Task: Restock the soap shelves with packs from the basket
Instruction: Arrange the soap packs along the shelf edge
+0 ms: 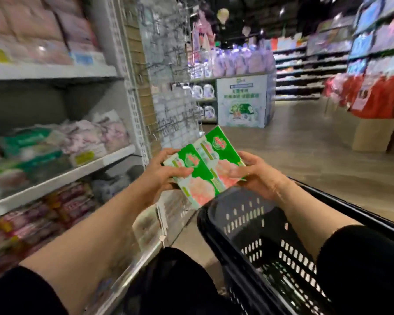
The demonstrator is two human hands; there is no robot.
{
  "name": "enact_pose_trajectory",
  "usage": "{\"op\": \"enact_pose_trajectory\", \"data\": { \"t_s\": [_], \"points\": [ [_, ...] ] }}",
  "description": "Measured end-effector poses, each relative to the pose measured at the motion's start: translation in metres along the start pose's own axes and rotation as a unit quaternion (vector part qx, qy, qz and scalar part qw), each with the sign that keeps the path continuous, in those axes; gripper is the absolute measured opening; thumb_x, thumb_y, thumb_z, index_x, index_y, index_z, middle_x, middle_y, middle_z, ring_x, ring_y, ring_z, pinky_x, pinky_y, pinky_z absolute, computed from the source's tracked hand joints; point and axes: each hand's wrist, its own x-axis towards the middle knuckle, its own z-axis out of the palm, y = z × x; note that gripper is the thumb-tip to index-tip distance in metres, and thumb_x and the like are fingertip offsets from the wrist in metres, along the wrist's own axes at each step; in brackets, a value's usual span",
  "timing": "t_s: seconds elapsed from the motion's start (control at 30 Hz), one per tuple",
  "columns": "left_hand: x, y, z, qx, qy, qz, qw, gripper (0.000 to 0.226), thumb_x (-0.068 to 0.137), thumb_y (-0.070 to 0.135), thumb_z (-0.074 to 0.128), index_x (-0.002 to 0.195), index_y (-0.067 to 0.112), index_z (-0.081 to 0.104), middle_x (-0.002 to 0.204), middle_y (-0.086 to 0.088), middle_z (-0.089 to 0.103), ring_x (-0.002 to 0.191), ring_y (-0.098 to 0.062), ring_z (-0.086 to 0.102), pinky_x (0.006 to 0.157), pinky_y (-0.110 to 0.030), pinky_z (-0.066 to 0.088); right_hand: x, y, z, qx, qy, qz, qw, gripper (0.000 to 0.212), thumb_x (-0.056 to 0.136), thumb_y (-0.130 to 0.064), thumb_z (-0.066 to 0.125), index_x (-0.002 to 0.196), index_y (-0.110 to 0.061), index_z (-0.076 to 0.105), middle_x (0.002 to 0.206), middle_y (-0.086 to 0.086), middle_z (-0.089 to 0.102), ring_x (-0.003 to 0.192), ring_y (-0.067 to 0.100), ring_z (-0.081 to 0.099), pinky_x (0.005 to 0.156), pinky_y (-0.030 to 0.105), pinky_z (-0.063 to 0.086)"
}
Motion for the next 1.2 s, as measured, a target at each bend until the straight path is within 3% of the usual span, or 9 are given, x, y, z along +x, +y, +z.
{"op": "enact_pose_trajectory", "data": {
  "t_s": [0.13, 0.23, 0.37, 0.5, 0.57, 0.67, 0.83, 0.97, 1.2],
  "points": [
    [-0.061, 0.008, -0.076, -0.050, 0.104, 0.060, 0.992, 0.050, 0.066, -0.004, 0.078, 0.105, 0.019, 0.054, 0.091, -0.008, 0.067, 0.063, -0.018, 0.066, 0.043, -0.025, 0.048, 0.033, -0.015, 0.098, -0.088, -0.068, -0.021, 0.994, 0.064, 0.053, 0.010, 0.072, 0.114, -0.006, 0.062, 0.106, 0.012, 0.068, 0.094, 0.027, 0.065, 0.071, 0.030, 0.057],
    [-0.107, 0.010, -0.127, -0.076, 0.211, 0.087, 0.971, 0.052, 0.065, -0.001, 0.077, 0.107, 0.017, 0.052, 0.093, -0.009, 0.069, 0.068, -0.020, 0.068, 0.054, -0.033, 0.056, 0.053, -0.018, 0.170, -0.118, -0.119, -0.049, 0.985, 0.066, 0.047, 0.015, 0.073, 0.108, -0.009, 0.066, 0.093, 0.007, 0.071, 0.081, 0.023, 0.068, 0.058, 0.026, 0.055],
    [-0.163, 0.018, -0.187, -0.096, 0.322, 0.115, 0.935, 0.051, 0.064, 0.002, 0.076, 0.105, 0.017, 0.049, 0.092, -0.010, 0.069, 0.069, -0.021, 0.070, 0.055, -0.037, 0.057, 0.074, -0.011, 0.256, -0.138, -0.186, -0.069, 0.970, 0.071, 0.057, 0.026, 0.068, 0.120, -0.007, 0.063, 0.099, 0.006, 0.073, 0.085, 0.022, 0.070, 0.065, 0.029, 0.058],
    [-0.203, 0.019, -0.234, -0.086, 0.401, 0.135, 0.902, 0.044, 0.072, -0.002, 0.075, 0.101, 0.020, 0.049, 0.095, -0.010, 0.068, 0.076, -0.024, 0.068, 0.064, -0.046, 0.058, 0.091, -0.001, 0.328, -0.188, -0.220, -0.095, 0.953, 0.083, 0.044, 0.007, 0.084, 0.123, -0.008, 0.063, 0.110, 0.006, 0.070, 0.099, 0.023, 0.068, 0.078, 0.038, 0.058],
    [-0.217, 0.017, -0.250, -0.099, 0.432, 0.151, 0.884, 0.045, 0.072, -0.001, 0.075, 0.107, 0.014, 0.049, 0.097, -0.011, 0.066, 0.073, -0.020, 0.069, 0.056, -0.038, 0.057, 0.103, 0.004, 0.353, -0.206, -0.222, -0.100, 0.948, 0.074, 0.050, 0.014, 0.081, 0.119, -0.006, 0.064, 0.106, 0.005, 0.070, 0.094, 0.018, 0.069, 0.075, 0.035, 0.058],
    [-0.232, 0.013, -0.268, -0.117, 0.468, 0.162, 0.861, 0.054, 0.067, 0.006, 0.078, 0.114, 0.010, 0.050, 0.095, -0.012, 0.063, 0.062, -0.013, 0.069, 0.048, -0.028, 0.053, 0.120, 0.010, 0.379, -0.247, -0.232, -0.109, 0.935, 0.072, 0.050, 0.015, 0.082, 0.117, -0.006, 0.065, 0.105, 0.006, 0.070, 0.095, 0.019, 0.068, 0.075, 0.037, 0.059],
    [-0.238, 0.008, -0.295, -0.103, 0.487, 0.185, 0.847, 0.060, 0.063, 0.012, 0.078, 0.115, 0.012, 0.050, 0.098, -0.013, 0.065, 0.067, -0.013, 0.071, 0.050, -0.025, 0.053, 0.161, 0.011, 0.401, -0.254, -0.210, -0.103, 0.939, 0.078, 0.051, 0.018, 0.081, 0.123, -0.004, 0.061, 0.114, 0.011, 0.066, 0.100, 0.026, 0.064, 0.073, 0.038, 0.058],
    [-0.229, 0.012, -0.315, -0.071, 0.496, 0.194, 0.843, 0.067, 0.054, 0.025, 0.083, 0.112, 0.019, 0.051, 0.109, -0.018, 0.065, 0.087, -0.026, 0.071, 0.066, -0.036, 0.056, 0.189, 0.001, 0.412, -0.276, -0.213, -0.128, 0.929, 0.074, 0.047, 0.010, 0.084, 0.116, -0.010, 0.066, 0.116, 0.011, 0.066, 0.108, 0.032, 0.062, 0.083, 0.052, 0.056],
    [-0.215, 0.017, -0.331, -0.037, 0.505, 0.202, 0.839, 0.068, 0.053, 0.022, 0.085, 0.113, 0.022, 0.053, 0.111, -0.013, 0.064, 0.096, -0.028, 0.069, 0.076, -0.043, 0.058, 0.216, -0.006, 0.431, -0.298, -0.232, -0.130, 0.917, 0.081, 0.057, 0.023, 0.075, 0.127, -0.010, 0.056, 0.112, 0.006, 0.060, 0.102, 0.029, 0.060, 0.083, 0.050, 0.056]
  ]
}}
